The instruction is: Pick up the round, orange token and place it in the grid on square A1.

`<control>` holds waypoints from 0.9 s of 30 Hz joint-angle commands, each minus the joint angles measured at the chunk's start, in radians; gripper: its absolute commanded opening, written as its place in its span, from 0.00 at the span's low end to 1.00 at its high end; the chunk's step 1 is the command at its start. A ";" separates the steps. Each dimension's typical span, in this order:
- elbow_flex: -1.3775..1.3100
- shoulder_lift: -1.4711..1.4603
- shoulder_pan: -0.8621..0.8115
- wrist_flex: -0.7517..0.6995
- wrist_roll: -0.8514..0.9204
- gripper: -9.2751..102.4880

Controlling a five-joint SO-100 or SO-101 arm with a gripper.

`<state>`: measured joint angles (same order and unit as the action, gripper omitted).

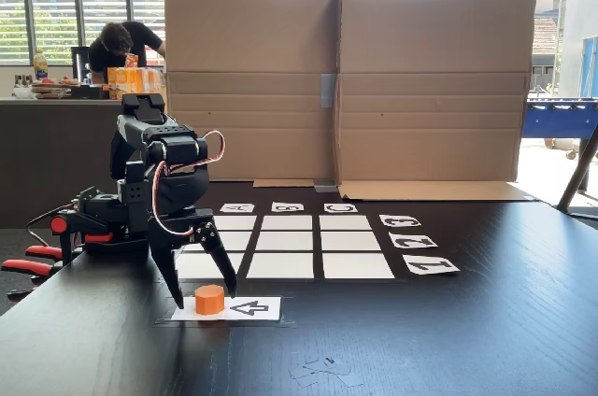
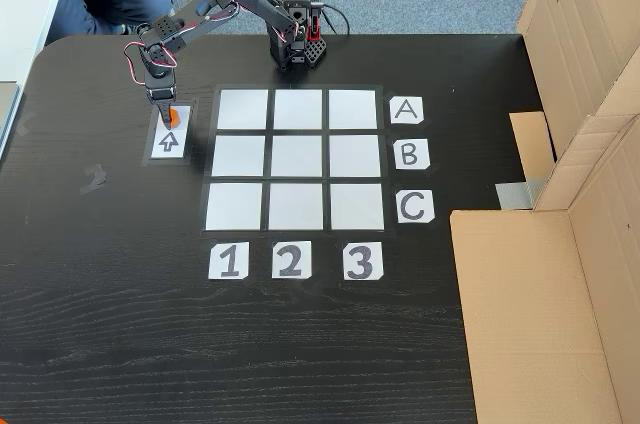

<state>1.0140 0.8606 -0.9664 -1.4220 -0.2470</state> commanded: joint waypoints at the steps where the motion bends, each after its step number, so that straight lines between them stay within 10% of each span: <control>1: -0.035 0.003 0.009 0.006 -0.008 0.30; 27: -0.043 -0.012 0.035 0.014 -0.008 0.25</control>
<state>1.0124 0.8391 -0.9419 -1.4174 -0.2470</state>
